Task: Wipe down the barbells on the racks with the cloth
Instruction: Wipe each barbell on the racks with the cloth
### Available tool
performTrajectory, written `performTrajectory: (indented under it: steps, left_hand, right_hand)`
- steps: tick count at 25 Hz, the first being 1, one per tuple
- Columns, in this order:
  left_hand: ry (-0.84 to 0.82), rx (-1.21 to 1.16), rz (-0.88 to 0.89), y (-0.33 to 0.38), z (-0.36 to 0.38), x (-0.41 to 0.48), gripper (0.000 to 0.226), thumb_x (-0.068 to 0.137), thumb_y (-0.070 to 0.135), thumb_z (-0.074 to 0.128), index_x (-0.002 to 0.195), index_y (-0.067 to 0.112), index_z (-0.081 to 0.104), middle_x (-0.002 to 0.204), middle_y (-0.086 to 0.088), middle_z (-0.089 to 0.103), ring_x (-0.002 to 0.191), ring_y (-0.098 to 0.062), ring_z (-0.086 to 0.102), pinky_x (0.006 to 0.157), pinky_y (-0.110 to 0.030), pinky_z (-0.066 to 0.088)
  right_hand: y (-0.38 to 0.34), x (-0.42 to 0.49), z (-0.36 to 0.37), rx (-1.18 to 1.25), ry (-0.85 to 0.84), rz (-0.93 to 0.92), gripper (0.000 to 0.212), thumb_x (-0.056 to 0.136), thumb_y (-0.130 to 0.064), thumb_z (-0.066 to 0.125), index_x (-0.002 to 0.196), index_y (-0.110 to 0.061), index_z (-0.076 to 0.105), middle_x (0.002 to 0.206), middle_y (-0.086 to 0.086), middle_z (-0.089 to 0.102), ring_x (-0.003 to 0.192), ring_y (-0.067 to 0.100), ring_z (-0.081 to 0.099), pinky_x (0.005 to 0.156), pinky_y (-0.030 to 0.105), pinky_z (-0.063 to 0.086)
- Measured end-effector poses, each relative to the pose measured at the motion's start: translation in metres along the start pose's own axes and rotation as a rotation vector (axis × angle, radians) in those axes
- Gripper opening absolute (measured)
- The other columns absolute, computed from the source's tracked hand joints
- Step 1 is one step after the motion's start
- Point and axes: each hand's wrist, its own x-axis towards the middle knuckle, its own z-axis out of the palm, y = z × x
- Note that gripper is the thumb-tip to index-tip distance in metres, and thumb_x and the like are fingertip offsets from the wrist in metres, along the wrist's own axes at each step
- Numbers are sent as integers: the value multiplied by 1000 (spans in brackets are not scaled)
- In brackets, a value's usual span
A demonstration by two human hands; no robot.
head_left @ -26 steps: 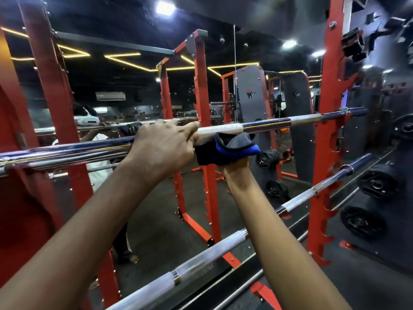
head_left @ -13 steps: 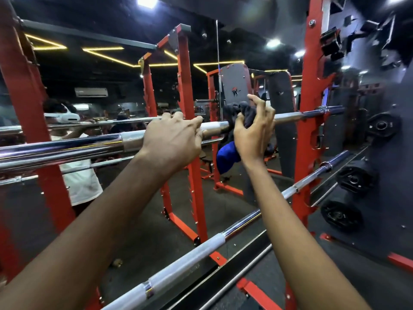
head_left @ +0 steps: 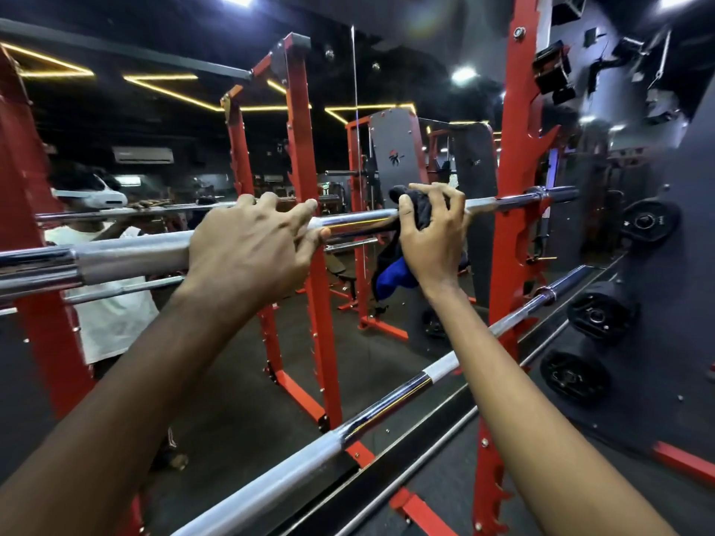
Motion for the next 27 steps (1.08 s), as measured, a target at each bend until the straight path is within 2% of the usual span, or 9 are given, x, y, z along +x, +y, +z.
performTrajectory:
  steps: [10, 15, 18, 20, 22, 23, 24, 26, 27]
  left_hand:
    - [-137, -24, -111, 12, -9, 9, 55, 99, 59, 17, 149, 43, 34, 139, -5, 51, 126, -28, 48, 90, -40, 42]
    - [-196, -140, 23, 35, -3, 30, 63, 96, 37, 30, 156, 43, 12, 155, -8, 34, 135, -27, 41, 100, -43, 39]
    - [-97, -97, 125, 54, 11, 39, 57, 101, 47, 27, 156, 39, 17, 143, -7, 48, 124, -28, 50, 91, -40, 41]
    - [-90, -118, 124, 61, 17, 47, 55, 103, 54, 24, 155, 39, 21, 134, -8, 52, 119, -30, 53, 84, -39, 42]
    - [-96, -123, 121, 65, 19, 51, 55, 103, 55, 25, 155, 39, 22, 132, -8, 53, 118, -30, 54, 83, -39, 43]
    - [-88, -118, 124, 65, 20, 52, 54, 103, 55, 25, 155, 39, 22, 131, -8, 54, 117, -30, 54, 83, -38, 43]
    - [-78, -117, 126, 65, 22, 51, 54, 103, 54, 25, 154, 39, 22, 129, -7, 55, 115, -29, 55, 81, -38, 42]
    - [-55, -123, 130, 65, 24, 49, 52, 104, 51, 26, 154, 39, 22, 126, -7, 57, 112, -28, 56, 77, -38, 39]
    - [-50, -121, 131, 65, 24, 49, 51, 104, 50, 26, 154, 39, 22, 125, -7, 57, 111, -28, 56, 75, -37, 37]
  right_hand:
    - [-1, -26, -3, 97, -29, -368, 34, 98, -36, 66, 127, -19, 67, 128, 4, 58, 122, 22, 52, 108, 42, 42]
    - [13, -17, 22, 269, 219, 230, 39, 98, -37, 62, 129, -14, 58, 126, 0, 50, 122, 23, 53, 106, 47, 45]
    - [2, -2, 27, 600, 288, 760, 40, 99, -31, 63, 130, -10, 52, 119, 4, 51, 116, 28, 60, 100, 39, 50]
    - [2, 2, 25, 993, 193, 1058, 21, 104, -34, 48, 111, -16, 56, 97, 3, 60, 86, 20, 69, 78, 33, 56]
    - [1, 0, 20, 1288, -4, 1153, 37, 104, -30, 26, 87, -17, 56, 73, 5, 63, 64, 18, 66, 69, 30, 51]
    - [4, 5, 19, 1243, -121, 1148, 51, 105, -32, 19, 87, -13, 62, 77, 8, 68, 73, 23, 68, 74, 33, 50]
    - [-6, 12, 17, 989, -279, 1066, 68, 107, -42, 12, 99, -5, 68, 96, 12, 72, 92, 29, 69, 84, 37, 48]
    - [-18, 22, 7, 387, -318, 783, 106, 95, -75, -9, 136, 0, 54, 138, 14, 59, 128, 32, 56, 103, 37, 35]
    - [-19, 18, -1, 279, -365, 687, 75, 104, -66, 29, 139, -5, 53, 141, 10, 59, 128, 26, 57, 101, 27, 35]
